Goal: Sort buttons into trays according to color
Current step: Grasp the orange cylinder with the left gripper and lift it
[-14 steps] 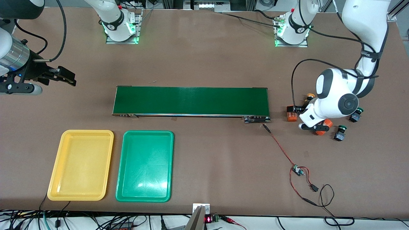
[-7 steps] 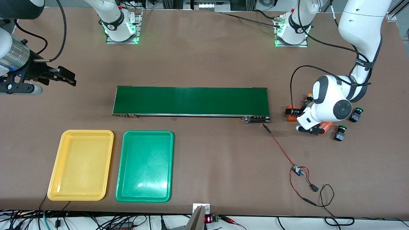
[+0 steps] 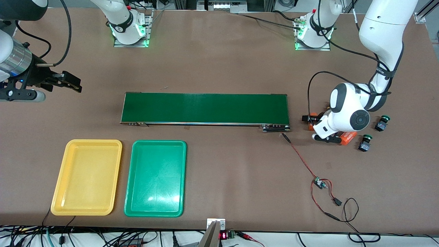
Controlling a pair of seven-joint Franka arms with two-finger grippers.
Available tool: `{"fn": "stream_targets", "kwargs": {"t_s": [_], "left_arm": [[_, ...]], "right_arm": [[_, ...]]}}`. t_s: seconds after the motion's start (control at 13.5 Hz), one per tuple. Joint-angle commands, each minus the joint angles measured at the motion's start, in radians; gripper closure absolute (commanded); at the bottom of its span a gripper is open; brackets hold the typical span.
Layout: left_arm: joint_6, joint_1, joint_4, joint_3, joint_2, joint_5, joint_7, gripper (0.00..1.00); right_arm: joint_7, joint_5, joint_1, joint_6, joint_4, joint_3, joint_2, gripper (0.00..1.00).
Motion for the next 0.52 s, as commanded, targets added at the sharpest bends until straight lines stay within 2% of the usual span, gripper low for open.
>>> {"fn": "stream_targets", "kwargs": {"t_s": [0.0, 0.07, 0.15, 0.22, 0.44], "left_arm": [[0.010, 0.012, -0.006, -0.010, -0.016, -0.020, 0.025, 0.43], [0.010, 0.011, -0.006, -0.010, -0.019, -0.020, 0.025, 0.70], [0.007, 0.011, -0.006, -0.010, -0.019, -0.020, 0.024, 0.90], [0.001, 0.011, -0.006, -0.011, -0.021, -0.020, 0.022, 1.00], [-0.053, 0.007, -0.001, -0.019, -0.093, -0.017, 0.031, 1.00]], "right_arm": [[0.015, -0.004, 0.004, 0.000, 0.000, 0.000, 0.000, 0.00], [0.014, -0.004, 0.001, -0.004, -0.001, 0.000, 0.000, 0.00], [0.014, -0.004, -0.002, -0.007, -0.001, -0.001, 0.000, 0.00], [0.012, -0.004, -0.005, -0.008, -0.001, -0.001, 0.000, 0.00], [0.014, -0.004, -0.006, -0.010, -0.001, -0.001, 0.000, 0.00]]}}
